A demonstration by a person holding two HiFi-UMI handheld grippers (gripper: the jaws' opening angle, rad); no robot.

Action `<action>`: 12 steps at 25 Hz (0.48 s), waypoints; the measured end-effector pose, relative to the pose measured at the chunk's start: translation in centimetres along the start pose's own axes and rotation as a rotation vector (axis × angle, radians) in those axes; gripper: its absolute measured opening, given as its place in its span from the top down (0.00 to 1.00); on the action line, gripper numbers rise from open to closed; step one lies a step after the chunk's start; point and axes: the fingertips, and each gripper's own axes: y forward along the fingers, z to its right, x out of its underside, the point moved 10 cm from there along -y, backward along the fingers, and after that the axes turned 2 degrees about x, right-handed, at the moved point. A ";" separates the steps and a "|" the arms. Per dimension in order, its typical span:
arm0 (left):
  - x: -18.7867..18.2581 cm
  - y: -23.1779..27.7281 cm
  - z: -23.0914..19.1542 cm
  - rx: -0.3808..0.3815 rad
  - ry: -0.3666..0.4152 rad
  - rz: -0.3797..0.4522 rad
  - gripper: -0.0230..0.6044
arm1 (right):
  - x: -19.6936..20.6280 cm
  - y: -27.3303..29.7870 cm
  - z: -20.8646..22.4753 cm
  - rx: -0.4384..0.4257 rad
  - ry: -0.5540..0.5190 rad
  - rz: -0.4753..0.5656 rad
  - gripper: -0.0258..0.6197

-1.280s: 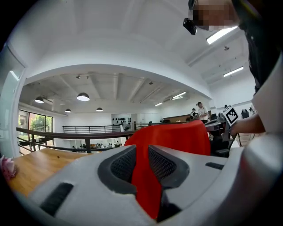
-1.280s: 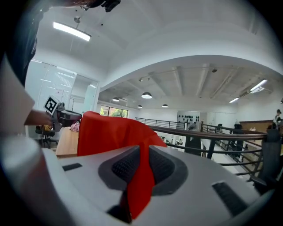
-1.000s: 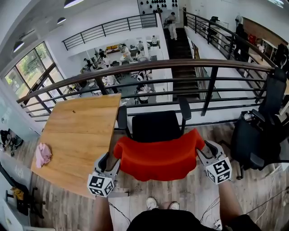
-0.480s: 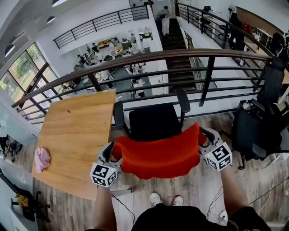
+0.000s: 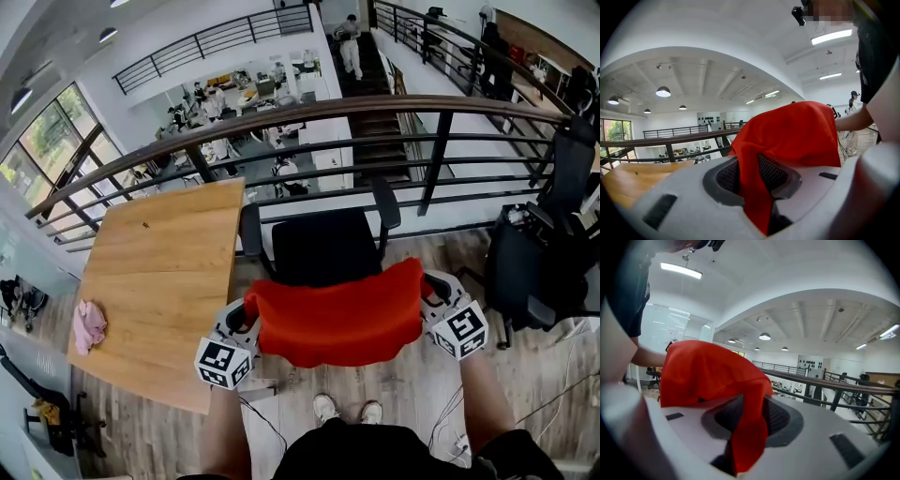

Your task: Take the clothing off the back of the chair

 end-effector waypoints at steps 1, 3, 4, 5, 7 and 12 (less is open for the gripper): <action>0.0 -0.3 0.0 -0.011 -0.001 0.008 0.82 | 0.1 -0.3 -0.2 0.013 0.009 0.007 0.80; 0.1 -0.6 0.1 -0.026 -0.005 0.023 0.90 | 0.3 -0.9 -0.5 0.049 0.020 0.025 0.91; 0.0 -0.6 0.1 -0.030 -0.004 0.028 0.91 | 0.3 -1.2 -0.6 0.065 0.024 0.033 0.92; -0.1 -0.6 0.2 -0.035 -0.001 0.030 0.91 | 0.3 -1.4 -0.6 0.078 0.027 0.040 0.92; -0.3 -0.7 0.5 -0.049 0.008 0.031 0.92 | 0.1 -1.8 -0.7 0.097 0.037 0.050 0.92; -0.4 -1.3 0.7 -0.075 -0.009 0.046 0.92 | -0.3 -2.5 -1.1 0.149 0.050 0.067 0.92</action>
